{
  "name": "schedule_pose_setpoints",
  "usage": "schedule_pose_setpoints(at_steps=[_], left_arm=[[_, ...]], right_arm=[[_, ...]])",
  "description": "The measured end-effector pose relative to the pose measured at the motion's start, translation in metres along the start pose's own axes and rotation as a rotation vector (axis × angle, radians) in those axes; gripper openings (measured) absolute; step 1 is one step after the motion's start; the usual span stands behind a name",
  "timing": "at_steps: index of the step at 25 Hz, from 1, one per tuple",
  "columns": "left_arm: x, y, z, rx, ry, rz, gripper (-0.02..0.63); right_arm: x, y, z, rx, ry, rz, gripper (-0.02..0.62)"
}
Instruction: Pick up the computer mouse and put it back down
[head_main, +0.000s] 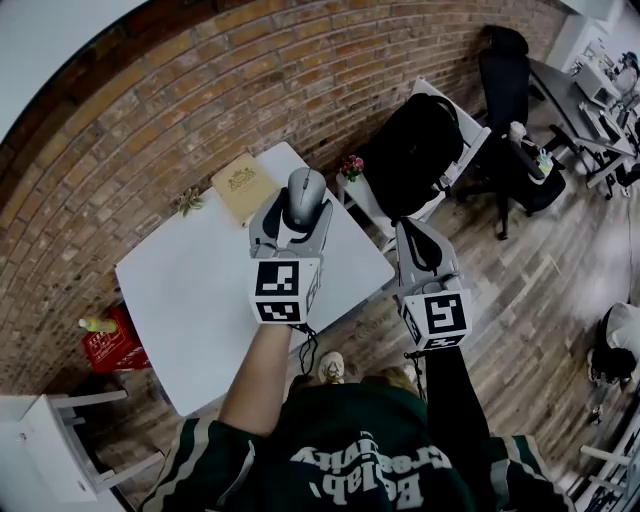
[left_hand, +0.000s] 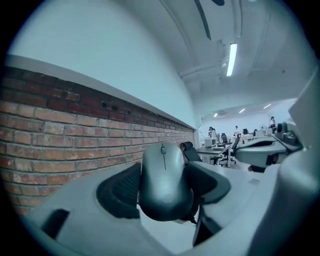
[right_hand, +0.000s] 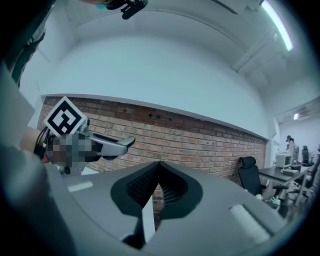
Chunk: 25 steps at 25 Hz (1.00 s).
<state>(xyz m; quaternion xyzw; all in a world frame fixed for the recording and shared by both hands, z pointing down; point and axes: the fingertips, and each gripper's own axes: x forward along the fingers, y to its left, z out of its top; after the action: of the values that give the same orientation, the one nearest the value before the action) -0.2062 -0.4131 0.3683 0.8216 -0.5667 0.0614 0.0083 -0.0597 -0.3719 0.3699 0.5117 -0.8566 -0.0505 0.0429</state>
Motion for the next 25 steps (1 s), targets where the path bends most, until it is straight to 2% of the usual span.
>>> schedule_pose_setpoints(at_steps=[13,25], left_arm=[[-0.027,-0.018,0.058,0.05,-0.126,-0.041,0.301],[-0.028,-0.027,0.072,0.055,-0.166,-0.064,0.301]], right_arm=[[0.0,-0.003,0.022,-0.029,-0.035,-0.018,0.014],[-0.005,-0.012,0.028,-0.047,-0.039,-0.046,0.014]])
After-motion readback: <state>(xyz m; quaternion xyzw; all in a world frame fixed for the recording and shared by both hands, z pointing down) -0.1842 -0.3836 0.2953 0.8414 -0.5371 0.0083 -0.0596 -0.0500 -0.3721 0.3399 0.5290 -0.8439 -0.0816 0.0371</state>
